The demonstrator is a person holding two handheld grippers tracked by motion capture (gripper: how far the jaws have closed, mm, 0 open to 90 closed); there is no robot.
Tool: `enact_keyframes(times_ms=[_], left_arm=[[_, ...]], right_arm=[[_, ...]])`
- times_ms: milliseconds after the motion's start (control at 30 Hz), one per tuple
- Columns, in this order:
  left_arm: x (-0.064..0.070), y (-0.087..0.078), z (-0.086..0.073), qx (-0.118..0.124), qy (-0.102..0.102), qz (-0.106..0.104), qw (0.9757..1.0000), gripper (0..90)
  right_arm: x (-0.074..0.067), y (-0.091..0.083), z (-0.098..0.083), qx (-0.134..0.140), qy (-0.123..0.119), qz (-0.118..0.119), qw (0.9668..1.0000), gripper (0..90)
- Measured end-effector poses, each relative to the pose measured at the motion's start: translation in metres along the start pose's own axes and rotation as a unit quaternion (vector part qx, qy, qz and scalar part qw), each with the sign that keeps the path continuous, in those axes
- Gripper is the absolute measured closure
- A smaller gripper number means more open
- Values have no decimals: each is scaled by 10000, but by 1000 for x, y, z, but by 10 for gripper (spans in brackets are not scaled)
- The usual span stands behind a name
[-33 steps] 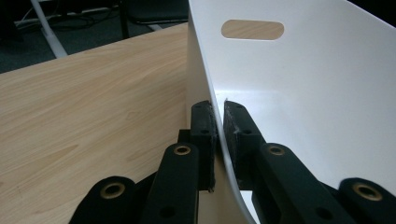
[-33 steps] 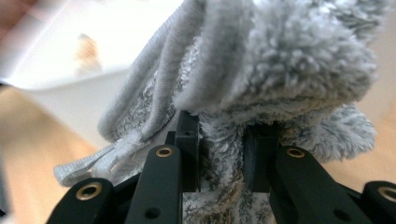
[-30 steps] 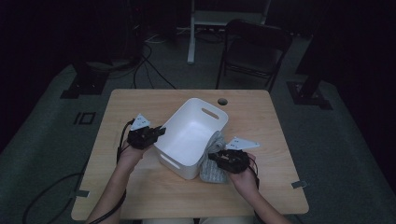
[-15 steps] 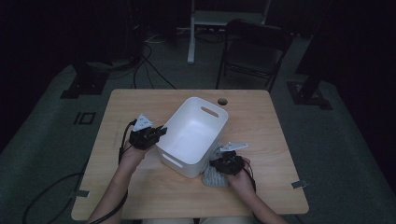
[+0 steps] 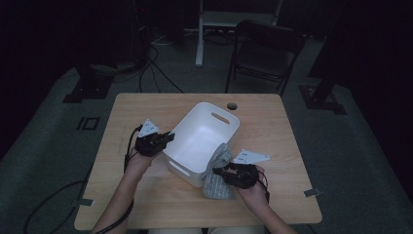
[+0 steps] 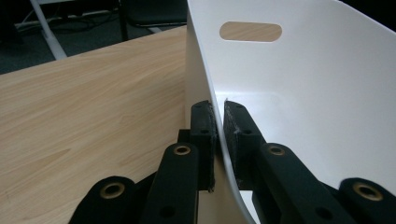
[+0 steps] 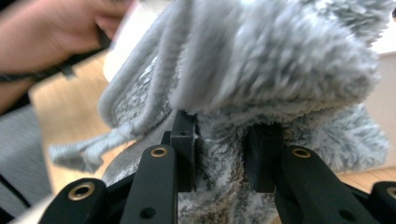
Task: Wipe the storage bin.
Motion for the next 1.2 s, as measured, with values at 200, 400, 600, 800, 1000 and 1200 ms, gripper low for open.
enact_keyframes(times_ms=[200, 400, 600, 800, 1000, 1200], left_arm=[[0, 0, 0, 13, -21, 36, 10000, 829], [0, 0, 0, 22, -17, 114, 9999, 829], [0, 0, 0, 7, -14, 125, 9999, 829], [0, 0, 0, -4, -3, 98, 10000, 829], [1, 0, 0, -11, 42, 77, 10000, 828], [3, 0, 0, -6, 104, 50, 9999, 827]], right_arm=[[27, 27, -42, -729, 397, -263, 9962, 677], [33, 37, -60, -1138, 559, -273, 9916, 691], [14, 23, -42, -812, 558, 40, 9951, 689], [-21, 7, -10, 23, 362, 42, 9993, 446], [-19, 12, -8, 326, 776, -48, 9964, 379], [-15, 15, -12, 257, 565, -202, 9979, 369]])
Point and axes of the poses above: each handheld gripper's, and its own axes: y roughly forward along the jaws, z roughly out of its top, x roughly to its right, the point moved 9 cm from there along y, roughly forward along the jaws, and after that the axes turned 4 degrees about z, right-handed, at the moved point
